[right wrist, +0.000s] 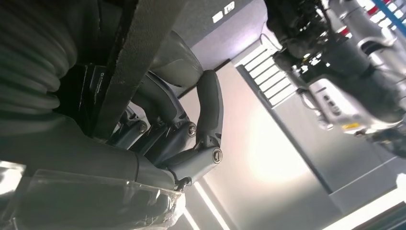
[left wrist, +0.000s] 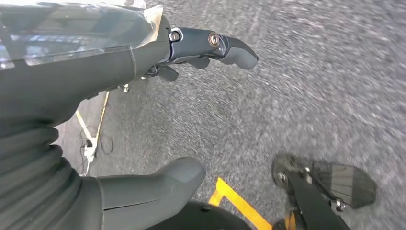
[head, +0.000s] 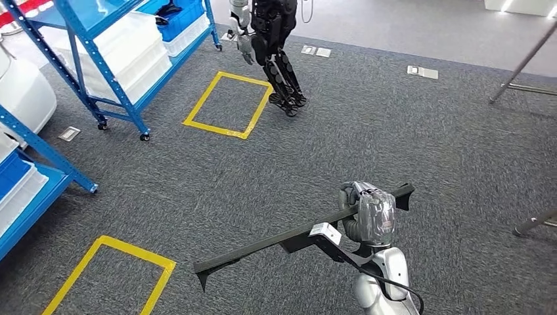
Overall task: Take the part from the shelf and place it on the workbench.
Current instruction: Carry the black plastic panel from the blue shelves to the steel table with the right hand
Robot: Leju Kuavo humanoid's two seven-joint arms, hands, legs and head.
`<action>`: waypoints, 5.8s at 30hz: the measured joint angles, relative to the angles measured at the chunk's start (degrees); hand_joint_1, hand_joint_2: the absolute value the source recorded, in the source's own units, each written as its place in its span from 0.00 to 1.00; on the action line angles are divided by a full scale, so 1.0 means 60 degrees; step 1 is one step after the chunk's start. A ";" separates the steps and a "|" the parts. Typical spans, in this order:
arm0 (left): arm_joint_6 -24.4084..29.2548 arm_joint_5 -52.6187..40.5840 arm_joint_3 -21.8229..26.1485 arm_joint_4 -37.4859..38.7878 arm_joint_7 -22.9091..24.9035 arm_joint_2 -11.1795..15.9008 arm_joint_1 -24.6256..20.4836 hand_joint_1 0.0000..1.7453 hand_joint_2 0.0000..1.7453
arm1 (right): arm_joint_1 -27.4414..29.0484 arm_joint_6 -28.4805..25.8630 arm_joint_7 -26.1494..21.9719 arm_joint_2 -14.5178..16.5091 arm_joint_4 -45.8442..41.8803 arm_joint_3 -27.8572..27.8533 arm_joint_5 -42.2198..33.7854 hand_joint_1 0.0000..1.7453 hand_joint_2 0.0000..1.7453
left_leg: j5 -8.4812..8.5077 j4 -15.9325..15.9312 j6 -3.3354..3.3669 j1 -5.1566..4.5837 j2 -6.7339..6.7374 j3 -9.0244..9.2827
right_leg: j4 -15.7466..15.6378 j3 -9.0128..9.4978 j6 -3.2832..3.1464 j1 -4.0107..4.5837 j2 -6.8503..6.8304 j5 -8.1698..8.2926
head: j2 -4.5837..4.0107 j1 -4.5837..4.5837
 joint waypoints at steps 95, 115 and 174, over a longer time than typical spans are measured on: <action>0.0475 0.0182 -0.0862 0.0003 0.0470 -0.0026 -0.0072 0.00 1.00 | -0.0068 0.0001 -0.0483 0.1107 0.0049 0.0295 -0.1038 1.00 1.00 | -0.0406 0.0898 0.0045 -0.0089 -0.0437 -0.0607 | -0.0172 0.0184 -0.0209 0.0167 0.0169 -0.0001 | 0.0000 -0.0001; 0.0248 0.0340 -0.0854 -0.0001 0.0455 0.0031 -0.0039 0.00 1.00 | 0.0125 0.0000 -0.0476 0.1054 0.0317 -0.0255 -0.0981 1.00 1.00 | 0.0585 -0.0415 0.0491 -0.0084 -0.0107 -0.0210 | 0.2358 -0.1175 0.0187 0.0140 0.0197 -0.0890 | 0.0000 0.0207; -0.0265 0.0262 -0.0858 0.0015 -0.0311 0.0051 -0.0082 0.00 1.00 | 0.0284 0.0000 0.0070 0.1017 -0.0151 -0.0613 0.0047 1.00 1.00 | 0.0172 0.0366 -0.0654 0.0824 -0.0347 -0.0236 | 0.0715 -0.0058 0.0367 -0.0405 0.0267 -0.0647 | 0.0000 -0.0033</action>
